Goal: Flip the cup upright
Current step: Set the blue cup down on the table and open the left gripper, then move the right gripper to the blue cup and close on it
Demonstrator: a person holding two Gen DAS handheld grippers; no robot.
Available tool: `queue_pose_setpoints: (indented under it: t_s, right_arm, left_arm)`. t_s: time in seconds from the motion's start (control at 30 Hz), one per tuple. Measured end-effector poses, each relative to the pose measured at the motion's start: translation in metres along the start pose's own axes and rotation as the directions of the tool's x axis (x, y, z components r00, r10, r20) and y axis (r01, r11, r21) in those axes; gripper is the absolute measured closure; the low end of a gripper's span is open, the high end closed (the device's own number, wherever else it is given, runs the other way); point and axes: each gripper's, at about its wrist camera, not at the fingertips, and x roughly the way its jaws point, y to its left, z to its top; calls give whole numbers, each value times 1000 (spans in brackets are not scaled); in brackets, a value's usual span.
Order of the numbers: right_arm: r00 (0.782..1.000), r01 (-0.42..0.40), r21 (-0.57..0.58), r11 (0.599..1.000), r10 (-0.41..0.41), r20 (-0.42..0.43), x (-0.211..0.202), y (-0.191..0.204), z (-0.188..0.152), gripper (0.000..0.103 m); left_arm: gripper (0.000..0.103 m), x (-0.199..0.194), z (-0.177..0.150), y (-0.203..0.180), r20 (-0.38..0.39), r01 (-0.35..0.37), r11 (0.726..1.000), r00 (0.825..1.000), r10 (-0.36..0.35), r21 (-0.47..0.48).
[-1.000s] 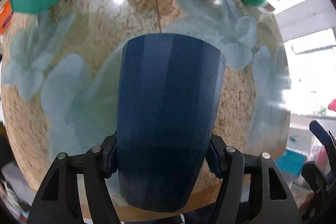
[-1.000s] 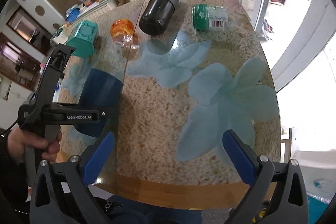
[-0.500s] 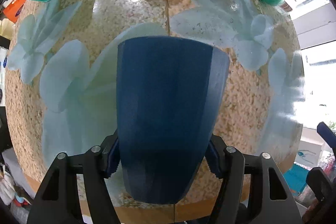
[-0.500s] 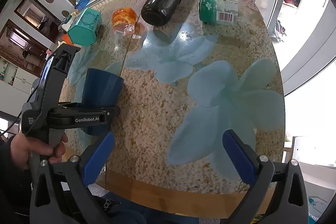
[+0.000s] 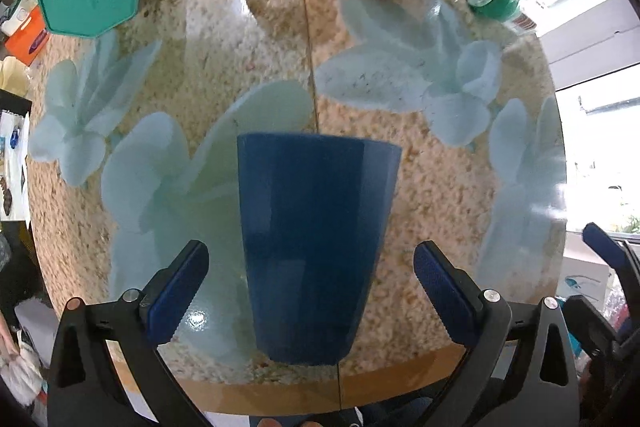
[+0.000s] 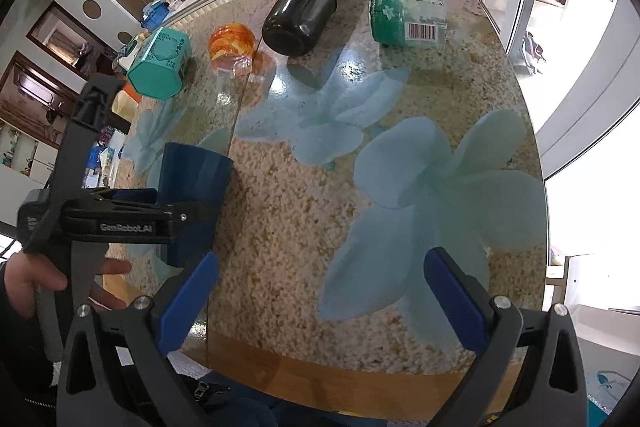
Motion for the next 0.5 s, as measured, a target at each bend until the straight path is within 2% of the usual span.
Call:
queue_pose_setpoints:
  t_s: [0.17,0.5]
  right_arm:
    - [1000,-4,9,1000,3,17,-5,2,3,0]
    - [999,-25,48,999,22,47,-5,24,17,0]
  left_arm:
    - [0,-18,-6,3,-7,-17,999,1000,17,36]
    - [0,-63,-12,59,15,-46,997,999,45,63]
